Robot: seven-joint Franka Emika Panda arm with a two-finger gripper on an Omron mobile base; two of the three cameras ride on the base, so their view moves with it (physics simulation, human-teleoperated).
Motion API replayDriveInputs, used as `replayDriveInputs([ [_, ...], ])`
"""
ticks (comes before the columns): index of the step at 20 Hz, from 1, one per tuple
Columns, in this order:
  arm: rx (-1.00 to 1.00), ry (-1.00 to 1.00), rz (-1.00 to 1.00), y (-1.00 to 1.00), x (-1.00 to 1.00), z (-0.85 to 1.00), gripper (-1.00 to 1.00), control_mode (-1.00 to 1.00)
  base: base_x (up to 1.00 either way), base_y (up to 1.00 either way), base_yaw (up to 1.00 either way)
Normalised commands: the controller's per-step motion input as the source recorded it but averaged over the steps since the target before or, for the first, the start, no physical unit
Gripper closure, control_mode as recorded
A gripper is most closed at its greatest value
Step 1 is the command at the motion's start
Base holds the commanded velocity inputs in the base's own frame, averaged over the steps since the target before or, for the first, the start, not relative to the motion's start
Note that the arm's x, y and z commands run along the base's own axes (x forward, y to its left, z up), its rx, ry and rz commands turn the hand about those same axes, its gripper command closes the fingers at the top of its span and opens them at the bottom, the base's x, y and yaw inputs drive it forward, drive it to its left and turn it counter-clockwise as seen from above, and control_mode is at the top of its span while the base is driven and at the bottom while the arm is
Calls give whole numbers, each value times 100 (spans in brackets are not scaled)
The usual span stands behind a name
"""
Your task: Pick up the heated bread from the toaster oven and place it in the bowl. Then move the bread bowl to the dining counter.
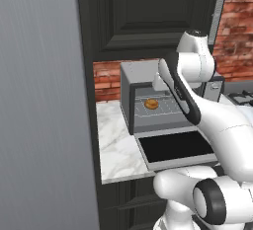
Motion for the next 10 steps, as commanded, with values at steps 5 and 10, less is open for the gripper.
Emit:
replayDriveInputs([
  [5, -1, -2, 0, -2, -2, -24, -100, -100, 0, 0, 0],
  [10, 0, -28, 0, -29, -8, -61, -100, -100, 0, 0, 0],
])
